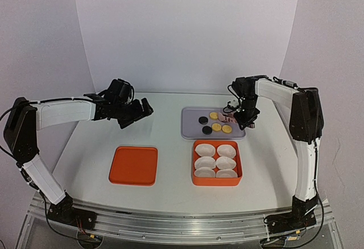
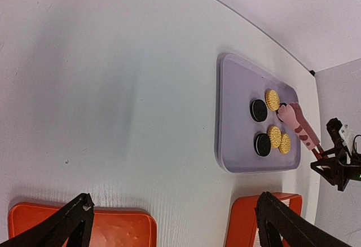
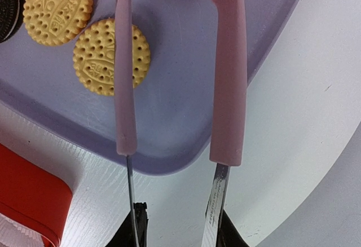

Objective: Pack the cookies

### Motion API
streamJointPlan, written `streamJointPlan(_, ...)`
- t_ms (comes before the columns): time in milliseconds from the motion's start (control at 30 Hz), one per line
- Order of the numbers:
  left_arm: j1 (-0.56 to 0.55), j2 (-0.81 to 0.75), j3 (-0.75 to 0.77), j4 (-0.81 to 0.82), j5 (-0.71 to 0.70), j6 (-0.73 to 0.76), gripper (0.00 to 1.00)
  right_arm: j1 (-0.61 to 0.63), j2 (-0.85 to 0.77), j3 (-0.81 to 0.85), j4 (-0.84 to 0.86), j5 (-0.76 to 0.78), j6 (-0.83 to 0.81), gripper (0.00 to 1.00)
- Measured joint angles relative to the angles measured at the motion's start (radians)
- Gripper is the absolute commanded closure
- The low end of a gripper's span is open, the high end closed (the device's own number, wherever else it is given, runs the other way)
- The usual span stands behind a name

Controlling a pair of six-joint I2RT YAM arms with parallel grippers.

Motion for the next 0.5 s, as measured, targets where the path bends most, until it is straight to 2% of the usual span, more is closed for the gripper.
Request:
streamJointPlan(300, 0.000, 0.000, 0.000, 0.000, 0.002, -0.014, 0.00, 0.000, 0.000, 0.000, -0.001, 0.005, -0.003, 0.76)
streamJointPlan(500, 0.000, 0.000, 0.000, 0.000, 0.002, -0.017, 0.00, 0.000, 0.000, 0.000, -0.001, 0.007, -0.004, 0.86)
